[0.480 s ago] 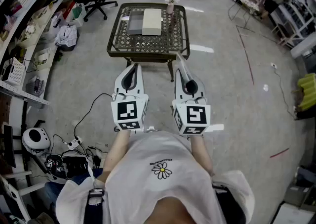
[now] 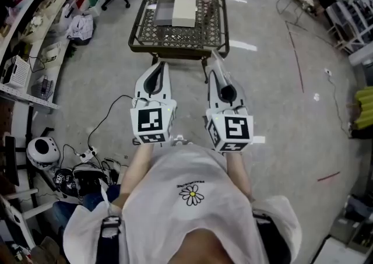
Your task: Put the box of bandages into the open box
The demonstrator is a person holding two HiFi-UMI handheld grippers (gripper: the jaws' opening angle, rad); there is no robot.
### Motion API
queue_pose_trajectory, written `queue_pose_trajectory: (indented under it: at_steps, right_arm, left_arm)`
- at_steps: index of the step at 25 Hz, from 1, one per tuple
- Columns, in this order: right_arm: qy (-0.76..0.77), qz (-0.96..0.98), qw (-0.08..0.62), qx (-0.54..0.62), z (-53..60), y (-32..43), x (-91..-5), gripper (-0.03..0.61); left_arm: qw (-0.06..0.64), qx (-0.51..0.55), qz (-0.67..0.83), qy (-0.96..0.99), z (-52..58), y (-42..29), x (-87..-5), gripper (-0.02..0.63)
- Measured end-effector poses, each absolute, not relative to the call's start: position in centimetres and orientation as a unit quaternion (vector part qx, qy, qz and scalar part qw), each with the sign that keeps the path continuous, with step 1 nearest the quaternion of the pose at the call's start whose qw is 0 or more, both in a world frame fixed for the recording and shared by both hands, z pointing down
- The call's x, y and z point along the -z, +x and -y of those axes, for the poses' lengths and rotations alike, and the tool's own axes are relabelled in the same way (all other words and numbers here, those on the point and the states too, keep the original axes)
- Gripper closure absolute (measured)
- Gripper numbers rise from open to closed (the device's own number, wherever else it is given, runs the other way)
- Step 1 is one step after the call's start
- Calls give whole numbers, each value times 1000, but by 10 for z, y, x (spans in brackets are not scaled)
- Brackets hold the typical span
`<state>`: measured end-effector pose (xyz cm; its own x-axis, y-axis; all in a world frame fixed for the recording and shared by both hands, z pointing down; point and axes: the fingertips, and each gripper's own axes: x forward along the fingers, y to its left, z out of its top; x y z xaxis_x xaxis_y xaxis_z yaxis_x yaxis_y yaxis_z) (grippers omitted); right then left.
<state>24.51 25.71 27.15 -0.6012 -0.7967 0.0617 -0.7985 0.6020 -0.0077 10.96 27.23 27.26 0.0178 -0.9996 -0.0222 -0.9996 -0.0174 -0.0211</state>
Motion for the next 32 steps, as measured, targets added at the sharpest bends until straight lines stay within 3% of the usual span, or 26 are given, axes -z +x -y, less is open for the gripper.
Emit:
queue_pose_trajectory:
  at_steps: [7, 16, 32]
  right_arm:
    - [435, 899, 37, -29, -254, 248, -284, 534]
    - [411, 910, 44, -34, -248, 276, -296, 534]
    - [398, 917, 13, -15, -207, 256, -297, 534]
  left_arm:
    - [-3, -16, -694, -720, -270, 117, -278, 594]
    - [28, -38, -707, -706, -267, 140, -270, 594]
    - [80, -67, -747, -657, -236, 83, -262, 594]
